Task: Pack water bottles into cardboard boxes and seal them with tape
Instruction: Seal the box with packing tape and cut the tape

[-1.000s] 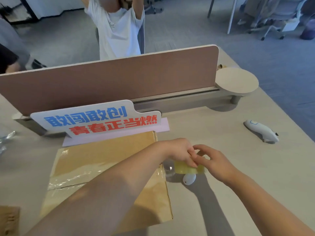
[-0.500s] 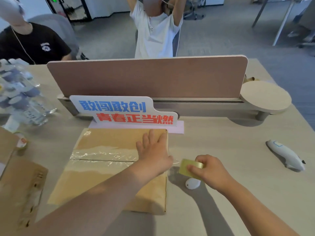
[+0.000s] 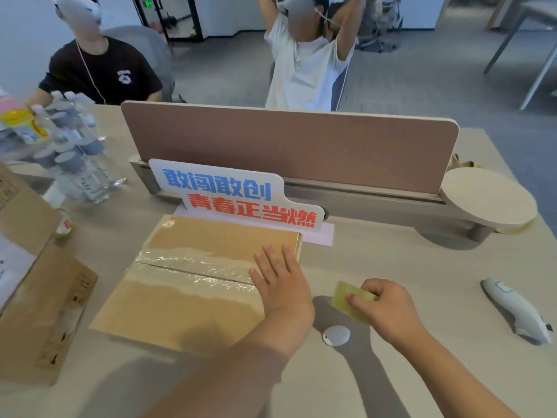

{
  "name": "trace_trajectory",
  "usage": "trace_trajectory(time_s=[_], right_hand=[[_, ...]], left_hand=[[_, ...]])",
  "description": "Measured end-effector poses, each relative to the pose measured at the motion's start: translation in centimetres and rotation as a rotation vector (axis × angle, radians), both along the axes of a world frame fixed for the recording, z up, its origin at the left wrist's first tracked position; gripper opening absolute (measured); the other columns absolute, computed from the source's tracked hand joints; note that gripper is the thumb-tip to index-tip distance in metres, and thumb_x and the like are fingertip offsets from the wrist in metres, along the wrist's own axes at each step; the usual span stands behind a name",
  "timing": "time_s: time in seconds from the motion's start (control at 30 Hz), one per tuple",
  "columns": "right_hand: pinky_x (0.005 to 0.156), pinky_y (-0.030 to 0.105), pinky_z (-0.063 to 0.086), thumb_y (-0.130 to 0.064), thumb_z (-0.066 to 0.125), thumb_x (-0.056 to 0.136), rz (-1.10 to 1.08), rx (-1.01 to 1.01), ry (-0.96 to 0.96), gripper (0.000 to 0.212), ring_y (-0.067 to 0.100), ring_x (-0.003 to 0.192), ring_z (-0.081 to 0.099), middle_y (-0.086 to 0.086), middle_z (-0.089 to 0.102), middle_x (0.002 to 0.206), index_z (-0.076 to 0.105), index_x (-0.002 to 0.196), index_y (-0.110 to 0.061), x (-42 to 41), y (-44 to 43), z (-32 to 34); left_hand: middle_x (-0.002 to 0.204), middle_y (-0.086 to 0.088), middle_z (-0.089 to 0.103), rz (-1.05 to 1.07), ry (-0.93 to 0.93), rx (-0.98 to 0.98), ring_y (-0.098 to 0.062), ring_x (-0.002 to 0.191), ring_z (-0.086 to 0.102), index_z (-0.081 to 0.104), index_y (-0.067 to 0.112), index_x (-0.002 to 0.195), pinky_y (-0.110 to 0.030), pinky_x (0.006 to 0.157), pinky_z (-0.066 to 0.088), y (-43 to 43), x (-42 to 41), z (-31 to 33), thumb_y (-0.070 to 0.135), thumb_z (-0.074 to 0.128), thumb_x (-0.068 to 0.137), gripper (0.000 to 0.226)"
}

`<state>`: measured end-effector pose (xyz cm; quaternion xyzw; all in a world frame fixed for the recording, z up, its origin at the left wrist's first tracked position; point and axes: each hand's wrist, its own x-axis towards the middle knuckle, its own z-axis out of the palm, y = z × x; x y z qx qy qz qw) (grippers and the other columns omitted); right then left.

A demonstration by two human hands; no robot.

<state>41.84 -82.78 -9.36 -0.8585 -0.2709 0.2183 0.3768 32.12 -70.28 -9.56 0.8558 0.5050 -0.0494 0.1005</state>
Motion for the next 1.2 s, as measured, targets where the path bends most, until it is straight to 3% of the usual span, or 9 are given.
trace_trajectory(time_s=[0.07, 0.17, 0.23, 0.3, 0.43, 0.5, 0.67, 0.93, 1.2], right_hand=[[0.049, 0.027, 0.027, -0.015, 0.073, 0.074, -0.006, 0.079, 0.035, 0.040, 0.012, 0.047, 0.033, -0.007, 0.035, 0.048, 0.042, 0.048, -0.014, 0.3, 0.2, 1.1], [0.050, 0.027, 0.026, -0.026, 0.071, 0.065, 0.005, 0.197, 0.070, 0.037, 0.009, 0.048, 0.031, -0.006, 0.033, 0.050, 0.041, 0.050, -0.013, 0.5, 0.3, 3.1], [0.051, 0.026, 0.026, -0.031, 0.065, 0.059, -0.006, 0.241, 0.068, 0.033, 0.008, 0.048, 0.031, -0.007, 0.034, 0.050, 0.038, 0.048, -0.015, 0.6, 0.5, 4.3], [0.052, 0.026, 0.027, -0.032, 0.065, 0.058, -0.012, 0.271, 0.052, 0.033, 0.008, 0.049, 0.034, -0.007, 0.037, 0.051, 0.039, 0.046, -0.017, 0.9, 0.8, 5.3], [0.053, 0.028, 0.030, -0.033, 0.066, 0.056, 0.010, 0.283, 0.003, 0.028, 0.011, 0.053, 0.040, -0.003, 0.042, 0.055, 0.045, 0.045, -0.018, 1.3, 1.6, 6.7], [0.053, 0.029, 0.031, -0.034, 0.064, 0.055, 0.017, 0.268, -0.041, 0.026, 0.015, 0.055, 0.042, -0.003, 0.043, 0.055, 0.047, 0.045, -0.019, 1.5, 2.1, 7.2], [0.054, 0.029, 0.032, -0.034, 0.069, 0.060, 0.010, 0.234, -0.099, 0.033, 0.016, 0.058, 0.045, -0.001, 0.046, 0.056, 0.046, 0.046, -0.015, 1.7, 3.0, 7.6], [0.047, 0.024, 0.026, -0.025, 0.076, 0.074, -0.105, 0.231, -0.041, 0.047, 0.009, 0.044, 0.031, -0.006, 0.034, 0.042, 0.041, 0.044, -0.015, 1.4, 5.3, 7.3], [0.051, 0.027, 0.032, -0.047, 0.058, 0.085, -0.250, 0.092, 0.258, 0.049, 0.016, 0.053, 0.042, -0.002, 0.045, 0.052, 0.045, 0.050, -0.015, 2.5, 10.6, 9.8]], left_hand=[[0.157, -0.023, -0.004, -0.068, -0.102, 0.154, -0.044, 0.145, 0.006, 0.015, 0.008, 0.152, -0.053, 0.116, 0.011, 0.0, 0.3, 0.0, -0.003, 0.032, 0.088, 0.068], [0.158, -0.012, 0.012, -0.313, -0.272, -0.133, -0.030, 0.146, 0.011, 0.025, 0.014, 0.148, -0.041, 0.118, 0.011, 0.6, 0.1, 0.6, -0.001, 0.045, 0.088, 0.065], [0.125, -0.006, 0.053, -0.222, -0.432, -0.270, -0.030, 0.126, 0.045, 0.057, 0.022, 0.110, -0.039, 0.106, 0.037, 1.6, 0.4, 2.0, 0.010, 0.042, 0.093, 0.025], [0.094, -0.001, 0.064, -0.082, -0.518, -0.412, -0.030, 0.101, 0.059, 0.057, 0.023, 0.077, -0.039, 0.093, 0.047, 2.3, 0.9, 4.0, 0.023, 0.040, 0.097, 0.026], [0.101, -0.016, 0.072, 0.125, -0.689, -1.047, -0.025, 0.083, 0.063, 0.068, 0.006, 0.100, -0.030, 0.079, 0.050, 2.9, 2.1, 7.3, 0.042, 0.049, 0.094, 0.041], [0.087, -0.014, 0.067, 0.088, -0.710, -1.107, -0.025, 0.076, 0.056, 0.065, 0.008, 0.092, -0.026, 0.069, 0.048, 3.2, 2.3, 8.2, 0.038, 0.058, 0.082, 0.032], [0.079, -0.009, 0.056, 0.051, -0.739, -1.044, -0.022, 0.072, 0.052, 0.066, 0.008, 0.088, -0.021, 0.061, 0.044, 4.8, 2.7, 9.0, 0.011, 0.061, 0.087, 0.006], [0.056, -0.001, 0.060, -0.106, -0.633, -0.852, -0.011, 0.051, 0.054, 0.069, 0.016, 0.065, -0.020, 0.057, 0.045, 7.4, 3.8, 8.8, 0.016, 0.066, 0.086, 0.022], [0.067, -0.008, 0.050, -0.486, -0.351, -0.251, -0.021, 0.064, 0.039, 0.049, 0.008, 0.063, -0.025, 0.063, 0.039, 14.2, 9.6, 14.1, 0.004, 0.060, 0.078, 0.019]])
